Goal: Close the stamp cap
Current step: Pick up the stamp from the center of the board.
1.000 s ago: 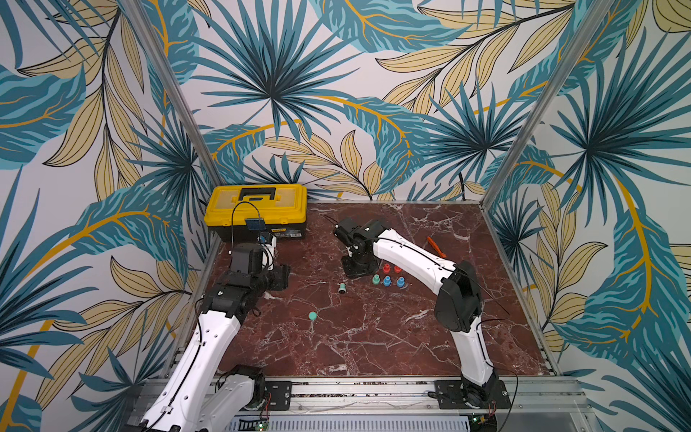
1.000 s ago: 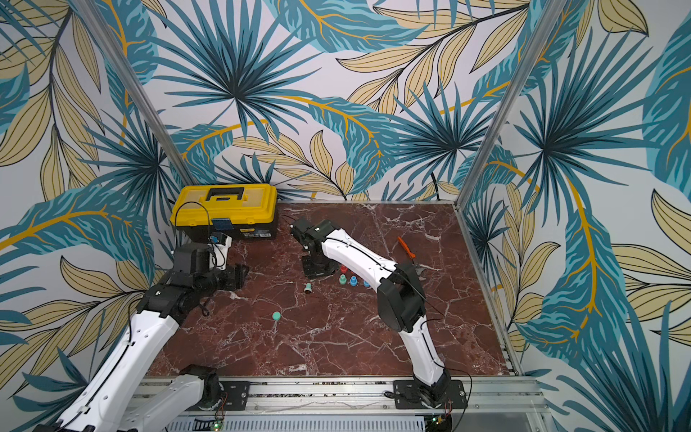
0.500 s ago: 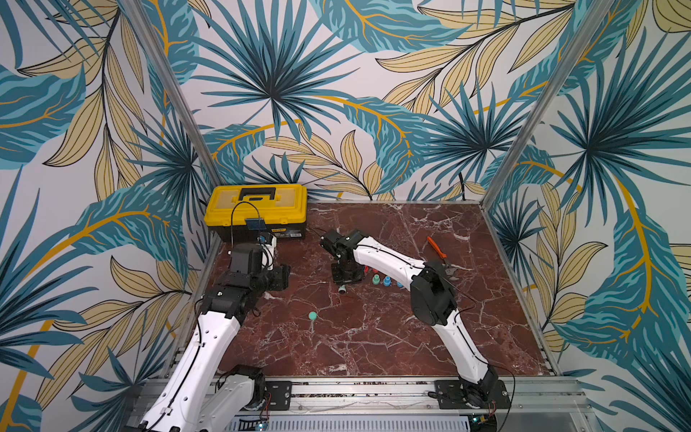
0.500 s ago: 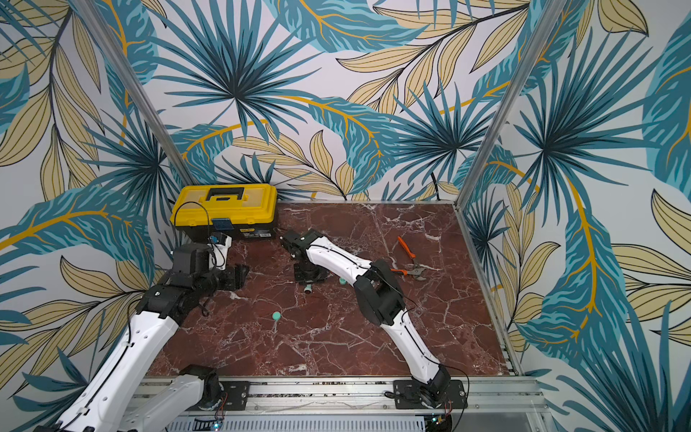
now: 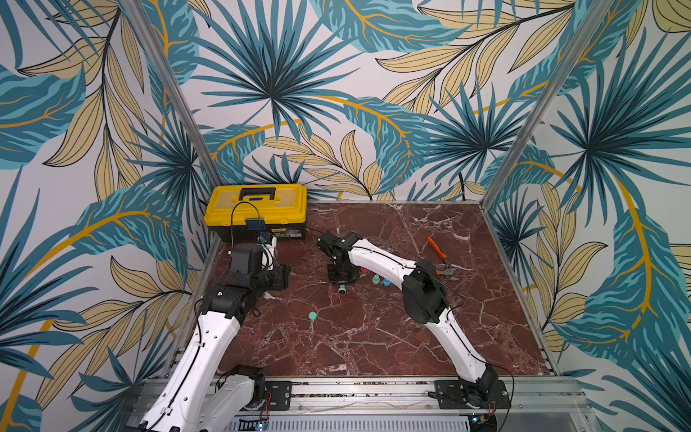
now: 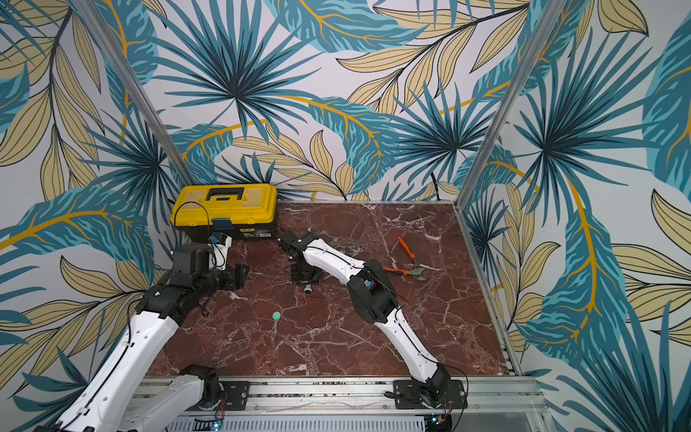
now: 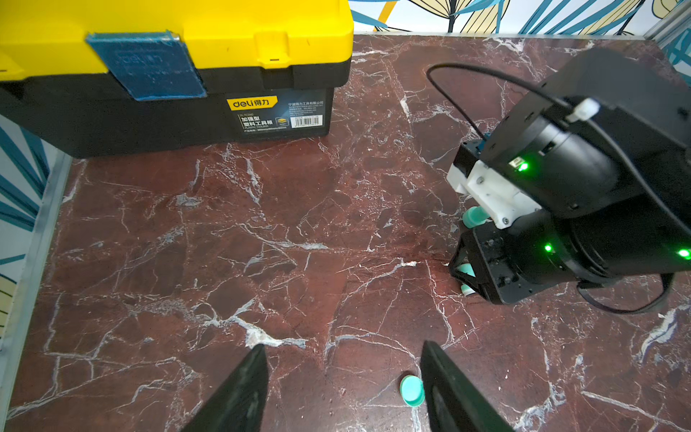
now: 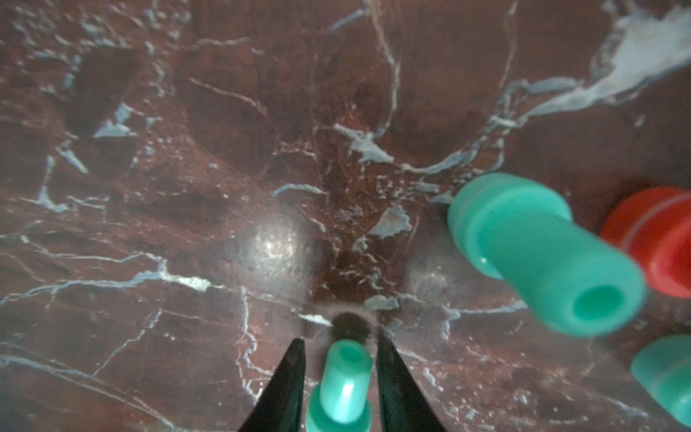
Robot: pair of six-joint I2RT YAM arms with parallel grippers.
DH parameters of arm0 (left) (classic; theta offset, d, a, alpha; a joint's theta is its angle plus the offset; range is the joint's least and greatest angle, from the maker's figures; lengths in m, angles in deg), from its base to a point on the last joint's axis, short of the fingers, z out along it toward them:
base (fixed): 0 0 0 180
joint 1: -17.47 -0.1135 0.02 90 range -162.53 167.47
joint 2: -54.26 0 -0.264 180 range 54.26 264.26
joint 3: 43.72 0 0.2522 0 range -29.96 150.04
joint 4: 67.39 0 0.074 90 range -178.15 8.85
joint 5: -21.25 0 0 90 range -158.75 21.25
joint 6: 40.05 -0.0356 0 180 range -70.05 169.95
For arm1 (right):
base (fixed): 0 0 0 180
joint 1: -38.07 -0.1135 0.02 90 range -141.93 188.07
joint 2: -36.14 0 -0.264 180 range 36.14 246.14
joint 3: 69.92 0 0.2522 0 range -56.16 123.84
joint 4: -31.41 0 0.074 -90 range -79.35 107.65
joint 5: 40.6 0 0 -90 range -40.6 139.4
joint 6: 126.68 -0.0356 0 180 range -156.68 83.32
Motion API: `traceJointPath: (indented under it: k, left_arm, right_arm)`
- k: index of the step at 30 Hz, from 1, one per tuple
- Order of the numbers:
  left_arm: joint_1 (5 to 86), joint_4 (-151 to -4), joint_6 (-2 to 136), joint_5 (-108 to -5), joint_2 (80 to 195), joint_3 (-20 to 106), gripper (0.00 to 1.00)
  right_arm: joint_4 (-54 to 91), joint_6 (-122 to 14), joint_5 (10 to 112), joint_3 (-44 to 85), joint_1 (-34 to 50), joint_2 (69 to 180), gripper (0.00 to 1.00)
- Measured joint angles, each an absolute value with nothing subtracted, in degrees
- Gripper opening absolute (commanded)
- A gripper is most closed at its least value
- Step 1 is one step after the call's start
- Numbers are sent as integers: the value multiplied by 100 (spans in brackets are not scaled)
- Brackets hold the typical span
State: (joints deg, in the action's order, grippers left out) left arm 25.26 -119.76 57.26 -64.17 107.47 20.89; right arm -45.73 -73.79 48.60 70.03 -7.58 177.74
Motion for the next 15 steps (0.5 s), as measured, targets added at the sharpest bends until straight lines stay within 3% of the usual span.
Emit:
traceJointPath:
  k: [15]
  left_arm:
    - [2526, -11976, 5730, -6365, 10747, 2089, 67]
  right_arm:
    - [-4741, -7315, 4950, 7001, -758, 17802, 15]
